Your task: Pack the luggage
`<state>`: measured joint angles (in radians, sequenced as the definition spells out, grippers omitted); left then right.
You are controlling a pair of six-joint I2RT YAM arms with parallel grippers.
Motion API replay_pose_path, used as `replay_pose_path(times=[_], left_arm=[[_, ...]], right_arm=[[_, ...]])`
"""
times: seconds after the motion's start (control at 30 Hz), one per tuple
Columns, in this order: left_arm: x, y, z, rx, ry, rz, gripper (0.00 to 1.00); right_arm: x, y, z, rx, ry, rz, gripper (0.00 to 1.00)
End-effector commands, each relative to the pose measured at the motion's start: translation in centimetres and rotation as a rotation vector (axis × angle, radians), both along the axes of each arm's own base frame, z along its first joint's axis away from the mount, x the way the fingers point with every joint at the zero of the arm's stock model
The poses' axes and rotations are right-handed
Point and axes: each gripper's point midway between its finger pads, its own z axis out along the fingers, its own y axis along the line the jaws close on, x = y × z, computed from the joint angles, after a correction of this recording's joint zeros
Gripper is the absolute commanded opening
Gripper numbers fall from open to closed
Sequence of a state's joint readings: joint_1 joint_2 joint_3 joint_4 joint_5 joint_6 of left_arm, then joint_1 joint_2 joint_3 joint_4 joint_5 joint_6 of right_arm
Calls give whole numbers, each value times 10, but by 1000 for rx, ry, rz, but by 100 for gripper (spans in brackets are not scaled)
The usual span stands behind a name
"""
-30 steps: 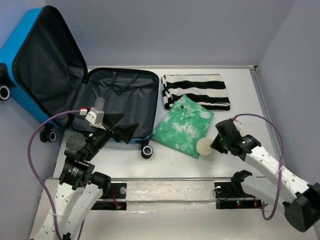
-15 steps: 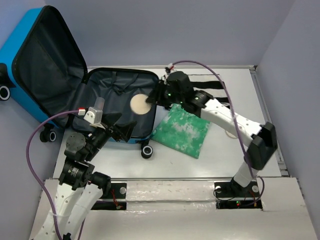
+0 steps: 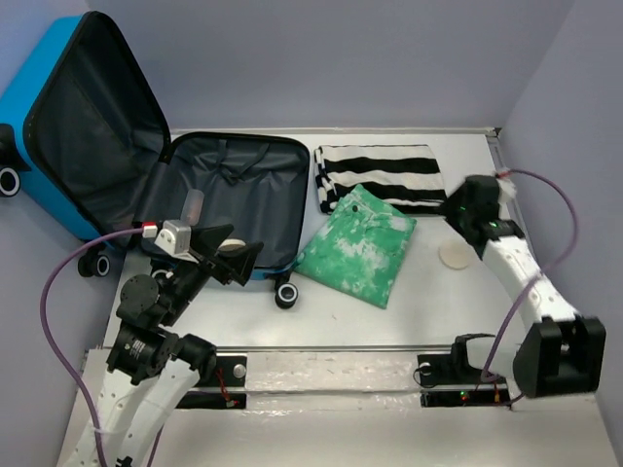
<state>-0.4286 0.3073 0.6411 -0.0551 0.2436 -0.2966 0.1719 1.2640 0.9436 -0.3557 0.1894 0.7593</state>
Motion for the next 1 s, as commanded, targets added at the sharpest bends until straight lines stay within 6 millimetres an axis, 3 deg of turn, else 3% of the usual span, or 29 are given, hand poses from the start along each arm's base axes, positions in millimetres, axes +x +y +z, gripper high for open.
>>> replay_pose_path(times=[0.0,0.1,0.2,0.43,0.63,0.8,0.87,0.9,0.97], left_arm=[[-17,6,34,-44,-105,1,99],[-24,5,38,-55,-122,-17,99],[-28,4,39,-61,-126,-31,99],[-34,1,38,-65,-126,-59,99],[-36,1,40,-67,-130,-63,99],[-34,-2,37,-58,-119,-70,99],[-33,-2,36,-56,-112,-69,99],[-32,-3,34,-53,-108,-69,99],[-30,-4,33,-47,-100,-70,99]], right_arm=[[-67,-119,-38,-137,102,-344,62],[-98,-159,-67,-123,187,-460,63],[-108,-171,-91,-98,273,-494,64],[-80,-144,-125,16,351,-296,59],[-75,-137,-129,49,330,-260,53],[-70,-139,-141,53,378,-251,36],[-69,-140,-143,46,384,-250,22],[-68,-142,-139,31,372,-244,9],[-68,-144,-127,8,334,-243,7]])
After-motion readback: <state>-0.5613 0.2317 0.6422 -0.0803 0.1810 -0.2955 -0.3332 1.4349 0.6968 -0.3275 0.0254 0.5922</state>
